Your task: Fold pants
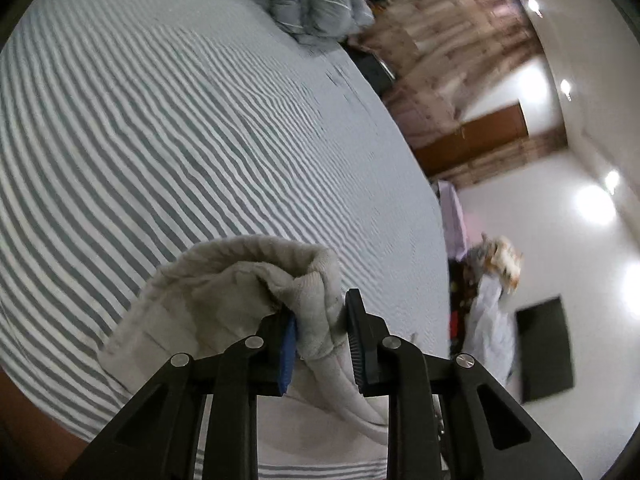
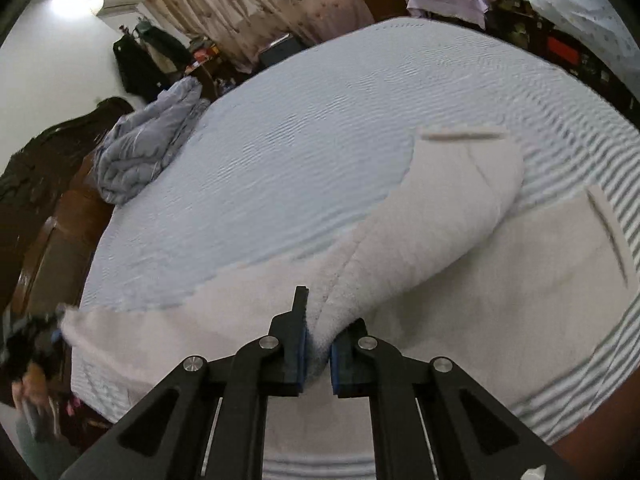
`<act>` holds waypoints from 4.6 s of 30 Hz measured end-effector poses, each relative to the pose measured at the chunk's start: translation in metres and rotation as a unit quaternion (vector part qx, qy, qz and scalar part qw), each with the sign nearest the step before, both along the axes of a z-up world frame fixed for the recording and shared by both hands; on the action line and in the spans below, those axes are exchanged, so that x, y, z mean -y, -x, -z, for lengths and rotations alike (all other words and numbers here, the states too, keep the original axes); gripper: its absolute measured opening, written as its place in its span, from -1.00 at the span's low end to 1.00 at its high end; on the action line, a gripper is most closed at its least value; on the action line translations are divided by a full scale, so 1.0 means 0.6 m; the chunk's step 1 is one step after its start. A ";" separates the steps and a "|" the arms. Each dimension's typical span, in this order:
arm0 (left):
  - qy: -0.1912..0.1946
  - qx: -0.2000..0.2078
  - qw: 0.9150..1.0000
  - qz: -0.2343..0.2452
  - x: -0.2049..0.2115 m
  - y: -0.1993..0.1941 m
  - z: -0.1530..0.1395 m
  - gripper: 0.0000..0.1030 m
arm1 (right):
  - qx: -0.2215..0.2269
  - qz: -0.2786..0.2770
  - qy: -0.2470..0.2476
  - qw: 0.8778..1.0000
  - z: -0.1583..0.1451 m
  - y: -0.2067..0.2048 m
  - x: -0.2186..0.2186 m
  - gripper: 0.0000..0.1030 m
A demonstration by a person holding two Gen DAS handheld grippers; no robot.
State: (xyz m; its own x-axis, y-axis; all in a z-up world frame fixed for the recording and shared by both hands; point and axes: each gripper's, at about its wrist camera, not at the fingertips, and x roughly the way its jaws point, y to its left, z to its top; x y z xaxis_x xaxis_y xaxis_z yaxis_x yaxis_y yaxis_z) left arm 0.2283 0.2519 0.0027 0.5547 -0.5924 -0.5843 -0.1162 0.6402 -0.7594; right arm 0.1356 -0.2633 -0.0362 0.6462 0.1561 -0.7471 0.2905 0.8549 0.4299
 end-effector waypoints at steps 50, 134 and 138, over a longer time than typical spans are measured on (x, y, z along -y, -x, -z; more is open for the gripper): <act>-0.243 0.086 0.963 0.072 0.149 0.259 0.033 -0.21 | -0.087 -0.027 0.033 0.995 0.104 0.076 0.074 0.04; -0.304 0.135 0.870 0.364 0.747 0.328 0.177 -0.74 | -0.067 0.227 -0.077 0.969 0.218 0.225 0.470 -0.55; -0.304 0.123 0.872 0.363 0.742 0.328 0.178 -0.74 | -0.062 0.226 -0.070 0.970 0.204 0.228 0.480 -0.47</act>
